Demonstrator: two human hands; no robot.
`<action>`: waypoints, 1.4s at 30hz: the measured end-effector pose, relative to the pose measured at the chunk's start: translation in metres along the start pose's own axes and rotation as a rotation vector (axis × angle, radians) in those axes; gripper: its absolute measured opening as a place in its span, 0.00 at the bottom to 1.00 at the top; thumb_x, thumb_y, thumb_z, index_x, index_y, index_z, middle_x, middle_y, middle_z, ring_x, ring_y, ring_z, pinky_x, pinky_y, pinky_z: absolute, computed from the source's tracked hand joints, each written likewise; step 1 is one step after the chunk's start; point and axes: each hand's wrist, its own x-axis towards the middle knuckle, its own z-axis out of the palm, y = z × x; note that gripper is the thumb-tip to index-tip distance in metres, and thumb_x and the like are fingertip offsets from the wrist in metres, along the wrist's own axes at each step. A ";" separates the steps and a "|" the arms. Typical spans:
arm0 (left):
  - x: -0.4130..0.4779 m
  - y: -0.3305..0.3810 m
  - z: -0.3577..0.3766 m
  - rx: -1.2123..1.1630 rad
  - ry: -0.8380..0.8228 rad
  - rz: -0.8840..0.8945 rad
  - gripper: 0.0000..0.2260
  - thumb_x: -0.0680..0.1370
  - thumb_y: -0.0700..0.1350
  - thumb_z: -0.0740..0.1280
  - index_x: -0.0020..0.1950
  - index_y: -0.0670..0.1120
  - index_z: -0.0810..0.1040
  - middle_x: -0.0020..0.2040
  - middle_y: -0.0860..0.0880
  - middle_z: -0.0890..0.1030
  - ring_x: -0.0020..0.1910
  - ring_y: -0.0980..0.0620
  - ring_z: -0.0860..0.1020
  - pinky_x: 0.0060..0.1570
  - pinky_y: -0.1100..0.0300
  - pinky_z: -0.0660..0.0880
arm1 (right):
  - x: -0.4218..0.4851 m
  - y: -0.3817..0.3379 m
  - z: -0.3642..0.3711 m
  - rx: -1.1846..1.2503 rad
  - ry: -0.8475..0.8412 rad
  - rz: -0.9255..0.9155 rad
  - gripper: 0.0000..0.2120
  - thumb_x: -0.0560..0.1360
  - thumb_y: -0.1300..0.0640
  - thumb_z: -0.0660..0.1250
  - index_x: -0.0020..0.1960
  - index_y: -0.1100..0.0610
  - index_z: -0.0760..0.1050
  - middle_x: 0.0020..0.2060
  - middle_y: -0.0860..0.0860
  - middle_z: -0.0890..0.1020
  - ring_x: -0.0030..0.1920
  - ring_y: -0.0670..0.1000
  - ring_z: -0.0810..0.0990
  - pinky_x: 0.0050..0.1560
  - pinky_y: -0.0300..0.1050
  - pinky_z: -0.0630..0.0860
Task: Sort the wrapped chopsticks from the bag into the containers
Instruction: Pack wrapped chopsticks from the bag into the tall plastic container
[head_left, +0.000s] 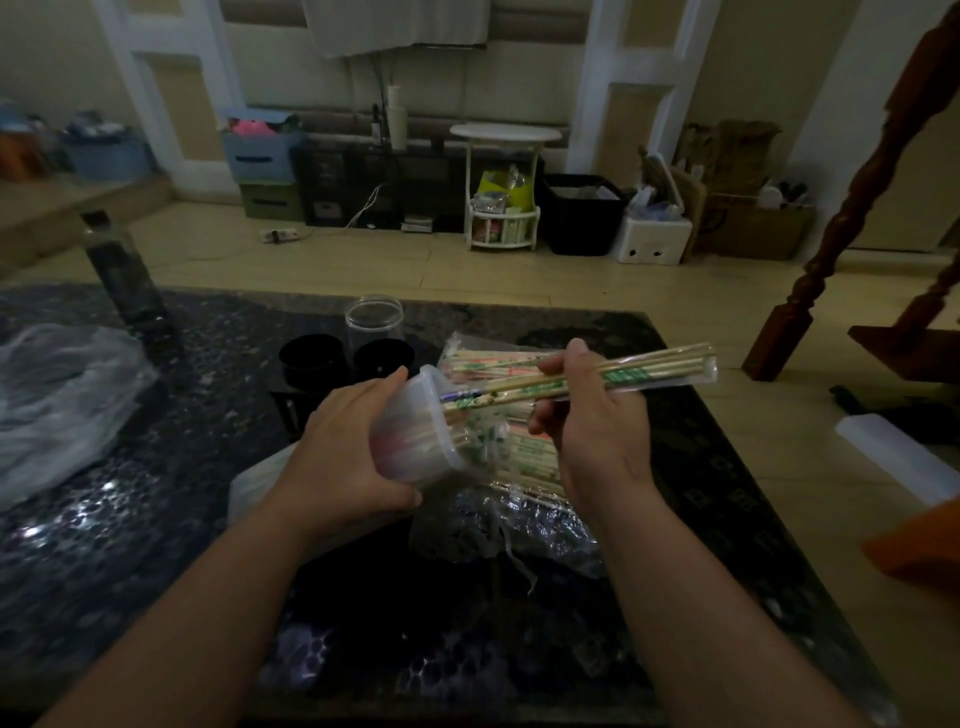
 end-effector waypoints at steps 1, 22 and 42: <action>0.000 0.000 0.000 0.003 0.000 0.001 0.56 0.49 0.64 0.67 0.77 0.52 0.61 0.71 0.51 0.67 0.68 0.52 0.64 0.63 0.60 0.59 | 0.001 0.001 0.000 0.002 -0.011 0.006 0.15 0.83 0.53 0.60 0.42 0.58 0.77 0.28 0.52 0.76 0.29 0.47 0.75 0.30 0.42 0.75; 0.003 -0.004 0.005 0.035 -0.051 0.004 0.56 0.50 0.64 0.68 0.78 0.55 0.58 0.72 0.52 0.66 0.70 0.52 0.63 0.66 0.59 0.58 | -0.006 0.022 0.009 -0.492 -0.143 -0.011 0.11 0.72 0.55 0.75 0.49 0.44 0.76 0.45 0.45 0.81 0.43 0.46 0.81 0.43 0.47 0.81; 0.003 -0.004 0.002 -0.009 -0.010 -0.022 0.55 0.52 0.66 0.67 0.78 0.53 0.58 0.73 0.52 0.65 0.71 0.52 0.62 0.68 0.57 0.58 | -0.025 0.051 0.010 -0.605 -0.355 -0.245 0.30 0.75 0.43 0.52 0.75 0.51 0.67 0.73 0.42 0.67 0.73 0.37 0.62 0.74 0.40 0.61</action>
